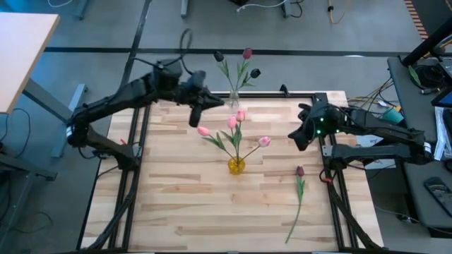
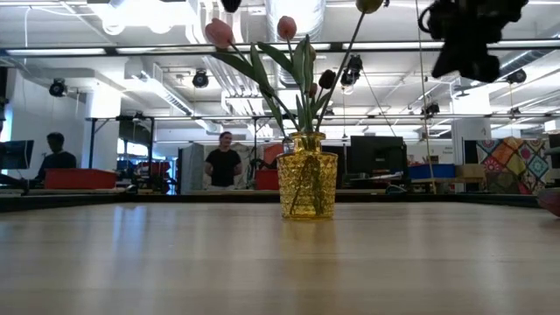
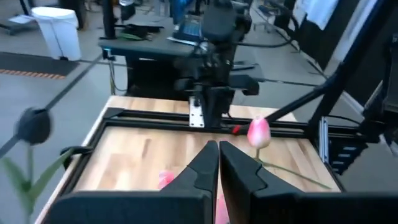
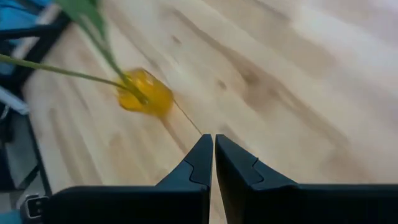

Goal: Sort flowers into vase by color
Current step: Put the red tulip into the transparent vase

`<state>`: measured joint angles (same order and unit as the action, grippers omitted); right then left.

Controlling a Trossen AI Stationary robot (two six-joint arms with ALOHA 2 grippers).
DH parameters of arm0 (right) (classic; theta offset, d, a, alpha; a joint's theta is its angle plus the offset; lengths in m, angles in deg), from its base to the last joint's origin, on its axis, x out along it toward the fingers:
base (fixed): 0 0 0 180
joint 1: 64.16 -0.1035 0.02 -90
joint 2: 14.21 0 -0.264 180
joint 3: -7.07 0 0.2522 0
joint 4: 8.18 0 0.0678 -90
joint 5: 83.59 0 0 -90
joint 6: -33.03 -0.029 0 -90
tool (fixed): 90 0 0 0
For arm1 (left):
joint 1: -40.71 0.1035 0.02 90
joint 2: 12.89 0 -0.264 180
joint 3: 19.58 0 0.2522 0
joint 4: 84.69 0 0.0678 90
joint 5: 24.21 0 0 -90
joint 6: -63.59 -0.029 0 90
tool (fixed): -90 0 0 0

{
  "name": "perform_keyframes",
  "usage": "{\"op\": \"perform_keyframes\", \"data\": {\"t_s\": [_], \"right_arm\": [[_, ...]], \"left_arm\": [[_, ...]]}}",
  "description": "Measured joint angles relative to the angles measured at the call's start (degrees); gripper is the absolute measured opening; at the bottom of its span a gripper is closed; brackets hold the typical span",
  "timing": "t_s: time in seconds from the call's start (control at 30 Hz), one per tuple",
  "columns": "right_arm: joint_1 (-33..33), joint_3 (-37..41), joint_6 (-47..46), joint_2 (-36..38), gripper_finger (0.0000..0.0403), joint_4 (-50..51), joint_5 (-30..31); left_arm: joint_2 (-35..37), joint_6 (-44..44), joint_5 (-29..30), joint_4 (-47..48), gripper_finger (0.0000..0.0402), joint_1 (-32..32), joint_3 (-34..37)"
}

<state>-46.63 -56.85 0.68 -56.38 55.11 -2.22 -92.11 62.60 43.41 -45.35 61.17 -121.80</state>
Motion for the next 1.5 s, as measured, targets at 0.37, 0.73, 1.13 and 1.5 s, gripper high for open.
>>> {"op": "perform_keyframes", "data": {"t_s": [0.37, 0.73, 1.13, 1.5], "right_arm": [[-10.09, 3.65, -24.84, -2.27, 0.0024, 15.83, 4.05], [-22.38, 6.04, -44.38, -8.14, 0.0158, 16.02, -0.89], [-35.98, 7.86, -62.03, -19.21, 0.0184, 10.55, -0.95], [-37.05, 17.08, -69.77, -23.62, 0.0179, -2.85, -3.8]], "left_arm": [[10.88, 3.23, -2.42, -8.14, 0.0, 9.15, 15.54], [16.16, 4.73, -2.71, -12.91, 0.0, 13.67, 23.9], [22.1, -0.04, -5.03, -5.0, 0.0, 21.12, 24.12], [24.46, -1.51, -11.9, -0.91, 0.0, 27.38, 24.06]]}}
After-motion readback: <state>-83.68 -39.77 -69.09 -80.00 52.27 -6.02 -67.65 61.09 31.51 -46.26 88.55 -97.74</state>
